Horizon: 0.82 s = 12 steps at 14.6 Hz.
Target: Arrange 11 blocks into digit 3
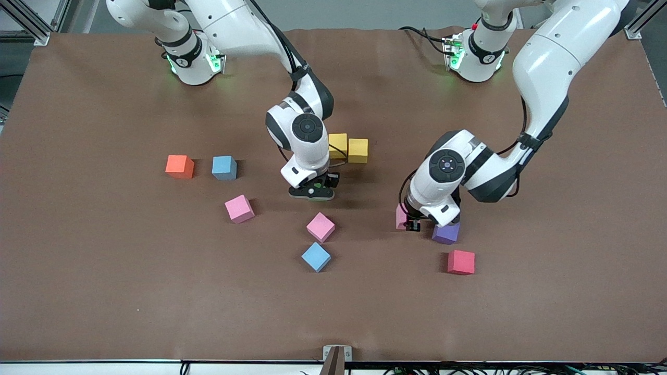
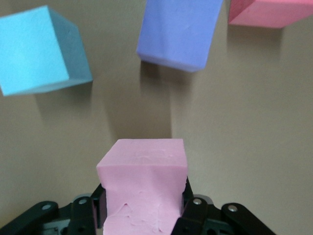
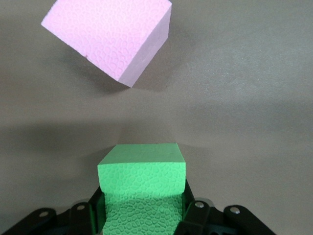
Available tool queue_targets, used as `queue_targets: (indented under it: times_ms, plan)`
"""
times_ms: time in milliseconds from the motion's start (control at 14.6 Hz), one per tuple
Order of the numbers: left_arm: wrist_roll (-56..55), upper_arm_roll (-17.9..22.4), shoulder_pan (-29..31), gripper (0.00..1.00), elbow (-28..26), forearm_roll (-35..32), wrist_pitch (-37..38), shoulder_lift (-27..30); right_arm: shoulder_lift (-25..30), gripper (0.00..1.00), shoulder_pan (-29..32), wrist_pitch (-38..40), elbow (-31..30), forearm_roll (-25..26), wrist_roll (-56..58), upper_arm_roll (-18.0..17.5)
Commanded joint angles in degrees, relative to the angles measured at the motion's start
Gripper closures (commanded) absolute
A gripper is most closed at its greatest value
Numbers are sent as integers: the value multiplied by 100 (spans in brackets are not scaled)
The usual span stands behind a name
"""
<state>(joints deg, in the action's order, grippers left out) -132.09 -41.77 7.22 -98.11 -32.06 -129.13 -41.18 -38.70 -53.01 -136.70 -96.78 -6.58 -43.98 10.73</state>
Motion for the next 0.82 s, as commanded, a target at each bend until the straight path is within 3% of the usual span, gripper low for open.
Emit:
queue_targets:
  times_ms: [0,549,755]
  plan:
    - [-106,37,-272,63,73,104,99,31,161,100,-16,-50,-333,43,47,-45]
    - [-686,46,-546,63,161,25,63,-31,161,100,-34,-93,-402,16,47,-89]
    - [-686,46,-546,63,161,16,63,-31,292,100,-34,-610,-797,16,47,-168]
